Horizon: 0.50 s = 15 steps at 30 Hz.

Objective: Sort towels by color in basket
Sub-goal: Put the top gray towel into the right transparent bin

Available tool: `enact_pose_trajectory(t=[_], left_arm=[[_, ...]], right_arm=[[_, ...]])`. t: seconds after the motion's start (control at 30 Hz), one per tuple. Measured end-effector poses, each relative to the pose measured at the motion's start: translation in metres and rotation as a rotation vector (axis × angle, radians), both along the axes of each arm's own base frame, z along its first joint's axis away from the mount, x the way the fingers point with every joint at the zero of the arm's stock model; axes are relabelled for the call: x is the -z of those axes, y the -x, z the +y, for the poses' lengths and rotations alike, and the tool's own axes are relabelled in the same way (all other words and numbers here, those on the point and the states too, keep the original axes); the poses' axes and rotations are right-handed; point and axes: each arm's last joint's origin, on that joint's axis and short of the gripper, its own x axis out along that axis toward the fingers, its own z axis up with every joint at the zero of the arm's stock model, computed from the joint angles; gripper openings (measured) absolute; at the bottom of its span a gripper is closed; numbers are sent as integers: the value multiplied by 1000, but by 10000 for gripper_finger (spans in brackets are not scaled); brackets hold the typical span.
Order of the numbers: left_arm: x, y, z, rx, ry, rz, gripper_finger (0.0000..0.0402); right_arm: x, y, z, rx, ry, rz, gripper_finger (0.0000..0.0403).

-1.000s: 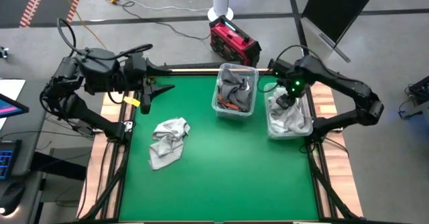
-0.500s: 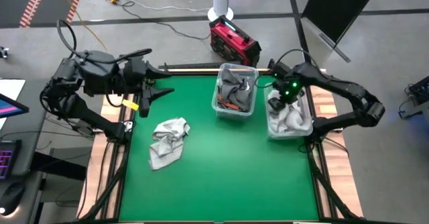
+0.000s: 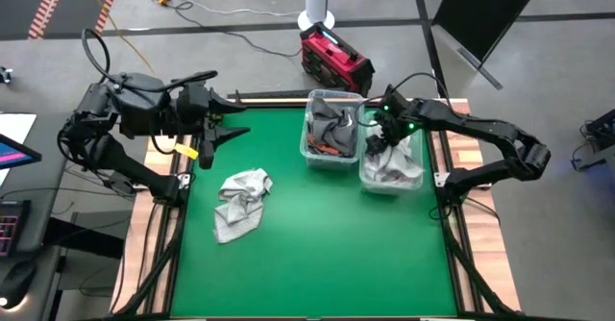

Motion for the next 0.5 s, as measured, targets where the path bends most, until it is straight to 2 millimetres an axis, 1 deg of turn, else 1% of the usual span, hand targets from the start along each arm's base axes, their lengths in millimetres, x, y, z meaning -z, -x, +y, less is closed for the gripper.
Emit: enact_pose_trajectory(t=[0.13, 0.27, 0.5], left_arm=[[0, 0, 0, 2, -6, 1, 206], [0, 0, 0, 4, -16, 4, 206], [0, 0, 0, 2, -4, 0, 206]], right_arm=[[-18, 5, 9, -119, -24, 100, 256], [-40, 6, 14, -217, 32, 159, 256], [-90, 11, 16, -250, 122, 194, 256]])
